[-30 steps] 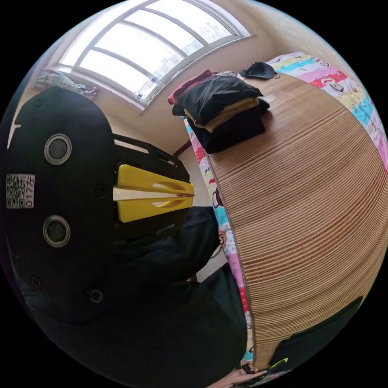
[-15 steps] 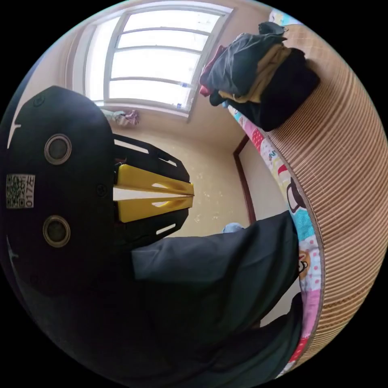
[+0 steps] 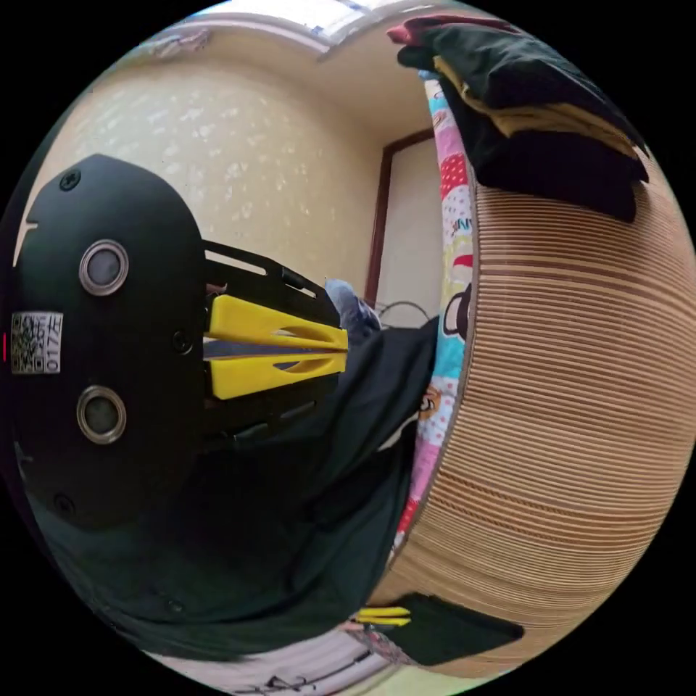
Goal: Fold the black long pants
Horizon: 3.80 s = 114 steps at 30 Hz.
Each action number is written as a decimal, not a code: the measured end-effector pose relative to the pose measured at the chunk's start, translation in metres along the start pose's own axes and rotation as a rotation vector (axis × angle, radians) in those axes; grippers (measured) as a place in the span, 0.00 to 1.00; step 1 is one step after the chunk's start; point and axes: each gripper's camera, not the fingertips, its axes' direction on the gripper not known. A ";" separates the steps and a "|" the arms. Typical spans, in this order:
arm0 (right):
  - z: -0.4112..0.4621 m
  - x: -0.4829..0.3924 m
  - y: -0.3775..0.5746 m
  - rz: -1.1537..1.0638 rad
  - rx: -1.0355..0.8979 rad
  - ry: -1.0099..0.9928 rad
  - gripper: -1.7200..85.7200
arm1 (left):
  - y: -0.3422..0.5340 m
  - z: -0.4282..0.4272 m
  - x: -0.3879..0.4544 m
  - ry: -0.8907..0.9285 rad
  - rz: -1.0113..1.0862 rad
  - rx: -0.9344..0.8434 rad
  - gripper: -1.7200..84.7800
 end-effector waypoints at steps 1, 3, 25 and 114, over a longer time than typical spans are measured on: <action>-0.005 0.001 -0.002 0.040 0.024 -0.060 0.07 | 0.005 -0.001 -0.014 0.087 -0.011 0.005 0.01; -0.009 -0.002 -0.006 0.066 0.017 -0.092 0.06 | 0.011 -0.001 -0.033 0.243 0.009 -0.010 0.01; -0.049 -0.012 -0.087 0.409 0.102 -0.261 0.20 | 0.136 -0.040 -0.153 0.420 -0.094 0.420 0.19; 0.523 0.111 -0.281 -0.086 -0.611 -0.582 0.13 | 0.106 -0.073 0.097 0.360 0.151 0.698 0.01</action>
